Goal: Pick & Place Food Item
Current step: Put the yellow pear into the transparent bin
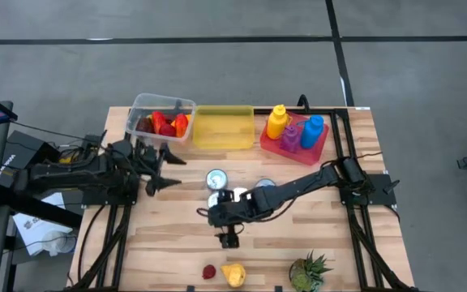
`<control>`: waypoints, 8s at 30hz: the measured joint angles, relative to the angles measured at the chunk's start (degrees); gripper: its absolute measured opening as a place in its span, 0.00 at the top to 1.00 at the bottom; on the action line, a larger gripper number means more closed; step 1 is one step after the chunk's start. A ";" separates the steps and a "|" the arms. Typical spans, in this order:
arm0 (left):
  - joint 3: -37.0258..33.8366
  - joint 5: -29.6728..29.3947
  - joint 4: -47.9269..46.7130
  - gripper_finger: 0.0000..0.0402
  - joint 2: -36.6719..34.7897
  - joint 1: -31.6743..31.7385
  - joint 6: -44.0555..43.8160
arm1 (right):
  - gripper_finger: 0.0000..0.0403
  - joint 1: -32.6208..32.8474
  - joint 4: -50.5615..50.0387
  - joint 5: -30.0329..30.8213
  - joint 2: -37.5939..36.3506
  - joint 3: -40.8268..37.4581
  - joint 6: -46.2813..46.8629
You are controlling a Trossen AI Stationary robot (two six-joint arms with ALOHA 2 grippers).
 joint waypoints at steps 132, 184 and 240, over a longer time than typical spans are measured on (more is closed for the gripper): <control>-3.77 -11.37 14.25 0.21 -10.99 -0.61 4.60 | 0.47 -18.66 92.31 1.13 -0.85 -33.68 -21.69; -6.52 -14.62 54.51 0.59 28.41 2.04 7.24 | 0.23 -24.29 94.82 -9.17 -0.92 -33.62 -16.91; -5.62 -47.32 28.78 0.33 19.08 27.15 22.14 | 0.05 -25.30 80.34 -8.04 -0.79 -33.63 -11.74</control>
